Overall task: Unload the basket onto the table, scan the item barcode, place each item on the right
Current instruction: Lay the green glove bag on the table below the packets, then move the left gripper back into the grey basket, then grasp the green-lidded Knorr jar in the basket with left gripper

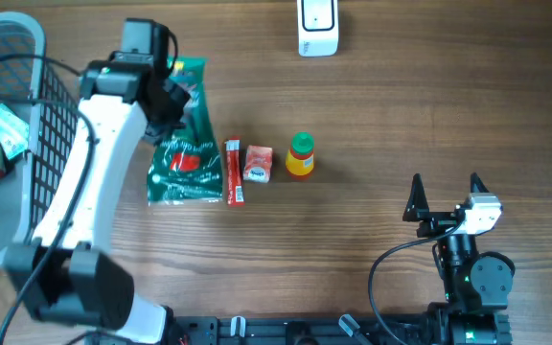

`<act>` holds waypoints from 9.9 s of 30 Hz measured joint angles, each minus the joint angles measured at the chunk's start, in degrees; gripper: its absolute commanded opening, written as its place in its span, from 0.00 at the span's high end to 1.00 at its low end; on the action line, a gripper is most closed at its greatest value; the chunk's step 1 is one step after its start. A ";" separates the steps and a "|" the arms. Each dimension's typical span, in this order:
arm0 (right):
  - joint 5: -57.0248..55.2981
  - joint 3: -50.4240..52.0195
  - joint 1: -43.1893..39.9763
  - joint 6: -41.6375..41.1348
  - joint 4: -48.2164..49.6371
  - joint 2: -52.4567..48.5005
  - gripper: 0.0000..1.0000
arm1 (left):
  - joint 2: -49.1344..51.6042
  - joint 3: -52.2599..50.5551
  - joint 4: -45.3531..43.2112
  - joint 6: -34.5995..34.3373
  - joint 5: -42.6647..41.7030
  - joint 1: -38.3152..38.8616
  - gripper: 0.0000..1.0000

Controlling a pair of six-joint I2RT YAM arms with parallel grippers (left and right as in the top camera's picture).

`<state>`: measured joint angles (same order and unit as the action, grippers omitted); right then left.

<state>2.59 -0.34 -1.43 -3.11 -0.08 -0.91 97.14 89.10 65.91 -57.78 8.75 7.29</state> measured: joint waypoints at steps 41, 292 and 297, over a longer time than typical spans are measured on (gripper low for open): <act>0.02 -0.02 0.00 0.00 0.00 0.00 0.00 | 20.35 -10.14 -13.44 -9.01 22.43 17.09 0.96; 0.00 -0.02 0.00 0.00 0.00 0.00 0.00 | -34.36 -9.55 -38.42 34.67 -40.02 -51.17 0.00; 0.00 -0.02 0.00 0.00 0.00 0.00 0.00 | -32.83 -9.55 -31.91 29.70 -31.95 -51.17 0.00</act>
<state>2.59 -0.36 -1.43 -3.11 -0.08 -0.91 64.31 79.55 34.00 -28.08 -23.20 -43.88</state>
